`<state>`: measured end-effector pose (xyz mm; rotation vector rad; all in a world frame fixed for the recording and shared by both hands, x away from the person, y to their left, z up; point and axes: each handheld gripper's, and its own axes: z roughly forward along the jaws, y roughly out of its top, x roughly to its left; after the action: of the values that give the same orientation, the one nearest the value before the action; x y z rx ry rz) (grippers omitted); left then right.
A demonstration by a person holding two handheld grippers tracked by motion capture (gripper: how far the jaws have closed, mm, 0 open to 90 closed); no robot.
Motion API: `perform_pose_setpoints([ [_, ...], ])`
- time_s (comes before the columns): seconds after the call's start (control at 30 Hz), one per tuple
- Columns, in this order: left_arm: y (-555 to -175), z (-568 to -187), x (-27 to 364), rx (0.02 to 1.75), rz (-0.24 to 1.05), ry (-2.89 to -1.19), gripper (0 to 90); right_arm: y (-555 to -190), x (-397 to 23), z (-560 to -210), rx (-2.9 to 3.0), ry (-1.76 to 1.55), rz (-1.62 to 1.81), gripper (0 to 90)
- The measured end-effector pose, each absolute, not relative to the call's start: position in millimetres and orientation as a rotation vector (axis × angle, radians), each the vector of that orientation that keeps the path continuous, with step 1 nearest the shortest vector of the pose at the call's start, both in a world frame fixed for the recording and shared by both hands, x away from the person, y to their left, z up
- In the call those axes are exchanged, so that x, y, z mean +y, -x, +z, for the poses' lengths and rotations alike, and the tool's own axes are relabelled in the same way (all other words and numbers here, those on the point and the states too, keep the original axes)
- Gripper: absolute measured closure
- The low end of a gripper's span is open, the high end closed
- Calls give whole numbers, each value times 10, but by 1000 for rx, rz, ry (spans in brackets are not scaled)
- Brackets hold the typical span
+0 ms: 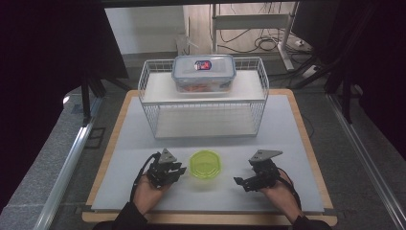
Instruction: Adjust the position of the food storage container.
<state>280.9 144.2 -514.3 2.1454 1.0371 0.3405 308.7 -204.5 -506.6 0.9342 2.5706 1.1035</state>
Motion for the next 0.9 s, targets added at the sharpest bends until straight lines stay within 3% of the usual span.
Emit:
perform_pose_setpoints([
  [0.53,-2426,-5083,1731,970,488,-2068,299,-3080,-2057,-5041,2556,-926,1134,73],
  [0.77,-2329,-5137,1804,951,416,-2055,94,-3079,-2053,-5044,2544,-935,1160,72],
  [0.9,-2297,-5170,1814,954,427,-2091,50,-3080,-2050,-5050,2538,-945,1172,71],
])
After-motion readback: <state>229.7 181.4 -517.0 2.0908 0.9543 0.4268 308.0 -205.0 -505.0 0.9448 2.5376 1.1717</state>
